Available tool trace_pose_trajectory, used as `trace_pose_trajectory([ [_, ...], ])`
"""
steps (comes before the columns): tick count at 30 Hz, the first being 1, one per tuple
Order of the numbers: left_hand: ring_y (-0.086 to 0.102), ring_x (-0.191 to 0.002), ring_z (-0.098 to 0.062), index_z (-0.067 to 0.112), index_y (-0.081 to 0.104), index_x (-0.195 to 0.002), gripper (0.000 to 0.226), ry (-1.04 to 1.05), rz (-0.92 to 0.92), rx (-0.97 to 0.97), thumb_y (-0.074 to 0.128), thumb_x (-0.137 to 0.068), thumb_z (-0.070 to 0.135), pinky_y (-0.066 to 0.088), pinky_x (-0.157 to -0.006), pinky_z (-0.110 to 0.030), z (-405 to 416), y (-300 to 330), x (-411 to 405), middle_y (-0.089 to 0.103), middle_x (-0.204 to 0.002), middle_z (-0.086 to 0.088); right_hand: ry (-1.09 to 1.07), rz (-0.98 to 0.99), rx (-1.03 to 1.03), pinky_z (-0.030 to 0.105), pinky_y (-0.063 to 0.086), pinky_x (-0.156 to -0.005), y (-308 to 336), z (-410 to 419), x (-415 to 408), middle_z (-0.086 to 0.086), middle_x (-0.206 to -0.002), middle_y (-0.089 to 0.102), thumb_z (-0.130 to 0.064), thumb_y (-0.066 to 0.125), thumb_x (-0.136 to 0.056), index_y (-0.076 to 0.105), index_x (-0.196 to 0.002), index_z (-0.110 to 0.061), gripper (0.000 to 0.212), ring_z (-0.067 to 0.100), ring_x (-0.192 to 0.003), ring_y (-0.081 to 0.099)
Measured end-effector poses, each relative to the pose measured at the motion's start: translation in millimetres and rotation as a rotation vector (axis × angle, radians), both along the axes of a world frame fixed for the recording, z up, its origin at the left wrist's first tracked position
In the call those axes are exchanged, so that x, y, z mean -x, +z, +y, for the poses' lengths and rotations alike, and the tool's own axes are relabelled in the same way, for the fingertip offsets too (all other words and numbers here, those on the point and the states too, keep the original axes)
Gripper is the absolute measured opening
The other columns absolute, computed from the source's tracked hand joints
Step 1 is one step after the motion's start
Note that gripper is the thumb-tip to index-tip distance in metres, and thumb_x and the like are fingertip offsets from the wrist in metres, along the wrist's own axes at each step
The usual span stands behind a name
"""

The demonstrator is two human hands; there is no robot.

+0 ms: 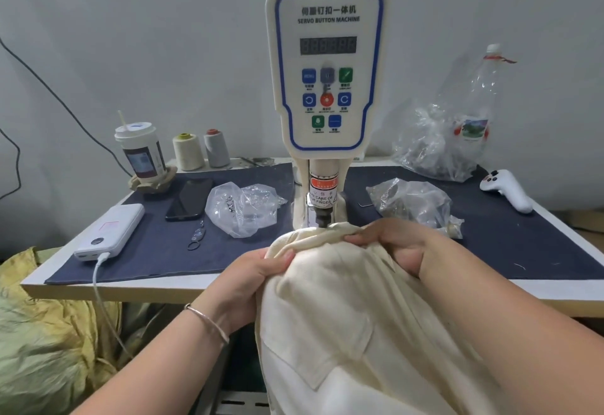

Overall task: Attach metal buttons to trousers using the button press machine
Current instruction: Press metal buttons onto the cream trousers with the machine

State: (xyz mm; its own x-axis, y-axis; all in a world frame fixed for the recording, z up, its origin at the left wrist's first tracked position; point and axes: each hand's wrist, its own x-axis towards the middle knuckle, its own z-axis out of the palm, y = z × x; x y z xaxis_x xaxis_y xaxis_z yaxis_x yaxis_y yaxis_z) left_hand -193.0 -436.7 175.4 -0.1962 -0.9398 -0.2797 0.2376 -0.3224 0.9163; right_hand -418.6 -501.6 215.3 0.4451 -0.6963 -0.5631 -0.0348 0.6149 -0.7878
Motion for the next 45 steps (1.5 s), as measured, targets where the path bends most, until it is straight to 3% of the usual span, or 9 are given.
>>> trace_pose_trajectory([
  [4,0.057,-0.124,-0.037,0.0,0.066,-0.123,0.039,0.032,-0.007,-0.043,0.063,-0.092,0.024,0.04,-0.112,-0.05,-12.0,-9.5,6.9,0.062,-0.129,-0.024,-0.045,0.037,-0.006,0.046,0.038,-0.108,-5.2,-8.6,0.7,0.021,-0.134,0.054,0.007,0.04,-0.091,0.053,-0.133,0.005,0.043,0.034,-0.112,0.055],
  [7,0.07,-0.101,-0.027,0.006,0.076,-0.105,0.031,0.027,-0.068,-0.012,0.068,-0.086,0.028,0.056,-0.088,-0.037,-10.6,-15.3,7.8,0.072,-0.113,-0.018,0.01,0.031,0.077,0.049,0.034,-0.111,-10.7,-6.3,1.4,0.028,-0.137,0.049,0.012,0.035,-0.089,0.049,-0.135,0.007,0.048,0.039,-0.122,0.049],
  [10,0.072,-0.089,-0.021,0.013,0.079,-0.097,0.025,-0.006,-0.152,0.003,0.071,-0.082,0.03,0.056,-0.07,-0.028,-6.1,-18.9,5.0,0.075,-0.104,-0.014,0.045,0.035,0.137,0.048,0.045,-0.096,-16.5,-5.8,1.4,0.025,-0.114,0.06,0.015,0.039,-0.089,0.056,-0.12,0.005,0.037,0.036,-0.103,0.057],
  [13,0.073,-0.088,-0.021,0.015,0.079,-0.098,0.016,-0.018,-0.206,-0.007,0.072,-0.086,0.023,0.056,-0.071,-0.029,-8.8,-20.4,3.5,0.076,-0.103,-0.013,0.009,0.067,0.166,0.039,0.052,-0.074,-19.0,-9.4,2.3,0.016,-0.088,0.062,0.017,0.045,-0.087,0.059,-0.094,-0.004,0.026,0.027,-0.078,0.06],
  [20,0.072,-0.096,-0.024,0.023,0.08,-0.093,0.013,0.079,-0.38,0.124,0.073,-0.086,0.014,0.054,-0.088,-0.036,-11.6,-18.4,11.6,0.077,-0.098,-0.006,-0.089,0.025,0.374,0.024,0.054,-0.058,-26.2,-12.0,6.1,0.008,-0.076,0.063,0.024,0.058,-0.075,0.061,-0.087,-0.01,0.036,0.018,-0.064,0.062],
  [25,0.068,-0.107,-0.03,0.02,0.075,-0.109,0.039,0.042,-0.334,0.235,0.076,-0.074,0.039,0.05,-0.099,-0.043,-26.3,-10.9,1.7,0.075,-0.108,-0.008,-0.112,-0.12,0.341,0.026,0.056,-0.059,-25.4,-17.5,9.9,0.008,-0.075,0.065,0.021,0.059,-0.075,0.061,-0.088,-0.01,0.034,0.019,-0.063,0.064],
  [30,0.062,-0.075,-0.021,0.005,0.073,-0.095,0.036,0.14,-0.488,0.135,0.073,-0.086,0.041,0.049,-0.07,-0.034,-40.7,-21.5,4.3,0.073,-0.082,-0.007,-0.158,0.071,0.273,0.035,0.055,-0.07,-27.9,-27.2,-2.0,0.016,-0.089,0.066,0.017,0.055,-0.083,0.061,-0.106,0.0,0.03,0.025,-0.076,0.064],
  [40,0.047,-0.067,-0.015,0.003,0.057,-0.077,0.054,0.195,-0.736,0.242,0.048,-0.099,0.051,0.036,-0.062,-0.03,-43.3,-23.3,9.9,0.052,-0.073,-0.004,-0.079,0.22,0.597,0.018,0.054,-0.064,-46.4,-25.6,-9.2,0.005,-0.094,0.075,-0.021,0.078,-0.081,0.072,-0.103,-0.012,0.025,0.01,-0.078,0.07],
  [45,0.045,-0.069,-0.017,0.006,0.055,-0.074,0.051,0.195,-0.721,0.275,0.047,-0.099,0.05,0.035,-0.064,-0.03,-42.4,-25.6,9.6,0.05,-0.074,-0.004,-0.047,0.309,0.688,0.03,0.039,-0.071,-50.7,-24.0,-13.5,0.008,-0.082,0.056,-0.053,0.068,-0.082,0.06,-0.105,0.008,0.065,0.018,-0.075,0.05],
])
